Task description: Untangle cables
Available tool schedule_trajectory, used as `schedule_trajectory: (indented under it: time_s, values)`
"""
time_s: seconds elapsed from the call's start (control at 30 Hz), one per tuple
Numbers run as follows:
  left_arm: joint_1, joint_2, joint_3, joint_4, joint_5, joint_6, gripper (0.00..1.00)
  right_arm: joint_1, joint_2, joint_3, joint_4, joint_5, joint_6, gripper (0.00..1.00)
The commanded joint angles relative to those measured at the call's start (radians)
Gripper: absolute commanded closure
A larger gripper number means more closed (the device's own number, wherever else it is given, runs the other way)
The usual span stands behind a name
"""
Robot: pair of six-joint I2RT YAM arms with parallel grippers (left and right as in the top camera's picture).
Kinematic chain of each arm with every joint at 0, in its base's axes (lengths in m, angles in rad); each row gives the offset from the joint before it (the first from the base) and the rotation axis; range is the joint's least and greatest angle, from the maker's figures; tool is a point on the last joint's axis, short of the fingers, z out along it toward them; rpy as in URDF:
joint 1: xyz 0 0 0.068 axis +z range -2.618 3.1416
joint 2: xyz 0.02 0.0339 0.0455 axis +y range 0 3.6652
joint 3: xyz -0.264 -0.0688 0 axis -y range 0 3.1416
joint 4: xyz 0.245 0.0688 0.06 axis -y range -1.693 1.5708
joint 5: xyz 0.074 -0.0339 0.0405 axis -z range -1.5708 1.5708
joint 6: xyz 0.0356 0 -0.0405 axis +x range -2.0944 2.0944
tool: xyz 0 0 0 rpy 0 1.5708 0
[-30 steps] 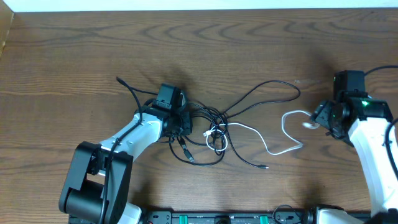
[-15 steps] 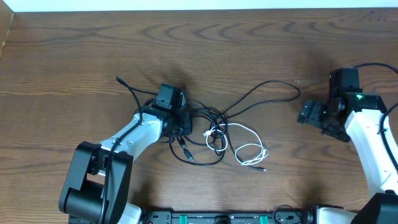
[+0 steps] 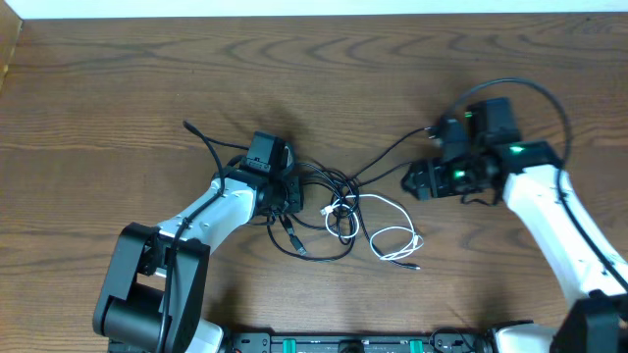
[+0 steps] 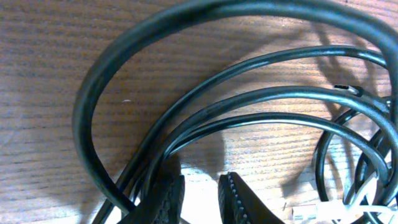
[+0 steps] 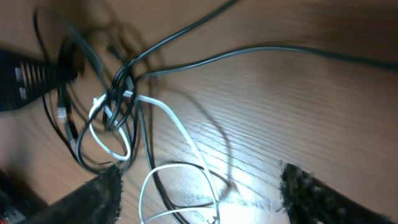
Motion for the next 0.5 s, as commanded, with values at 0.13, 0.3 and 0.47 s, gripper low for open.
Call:
schedule_trajectory:
  time_s: [0.13, 0.3, 0.47]
  values:
    - [0.004, 0.035, -0.042, -0.012, -0.069, -0.01, 0.74, 0.149, 0.142, 0.017, 0.082, 0.066, -0.113, 0.4]
    - [0.004, 0.035, -0.042, -0.011, -0.069, -0.01, 0.74, 0.212, 0.249, 0.017, 0.16, 0.071, -0.114, 0.42]
    - [0.004, 0.035, -0.042, -0.009, -0.069, -0.01, 0.74, 0.243, 0.315, 0.017, 0.222, 0.071, -0.113, 0.47]
